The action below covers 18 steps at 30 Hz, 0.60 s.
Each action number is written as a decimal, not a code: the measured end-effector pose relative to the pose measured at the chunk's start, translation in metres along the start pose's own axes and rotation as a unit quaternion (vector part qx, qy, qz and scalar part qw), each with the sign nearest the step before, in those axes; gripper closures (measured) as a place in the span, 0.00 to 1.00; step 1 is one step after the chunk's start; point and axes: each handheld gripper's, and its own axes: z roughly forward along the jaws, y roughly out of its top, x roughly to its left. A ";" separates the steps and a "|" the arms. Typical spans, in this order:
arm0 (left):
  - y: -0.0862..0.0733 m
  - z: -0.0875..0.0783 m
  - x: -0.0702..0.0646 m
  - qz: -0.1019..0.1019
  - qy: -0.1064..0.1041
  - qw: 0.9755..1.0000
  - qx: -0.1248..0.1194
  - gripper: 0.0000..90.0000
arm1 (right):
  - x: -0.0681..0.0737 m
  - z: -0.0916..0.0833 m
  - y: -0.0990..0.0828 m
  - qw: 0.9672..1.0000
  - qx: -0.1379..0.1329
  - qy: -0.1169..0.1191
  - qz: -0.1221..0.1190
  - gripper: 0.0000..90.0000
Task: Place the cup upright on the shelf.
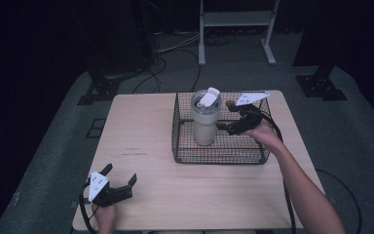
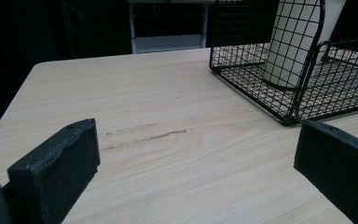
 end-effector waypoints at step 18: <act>0.000 0.001 -0.001 0.003 0.000 1.000 0.003 0.00 | 0.013 -0.025 -0.001 1.000 -0.008 0.003 -0.012 0.08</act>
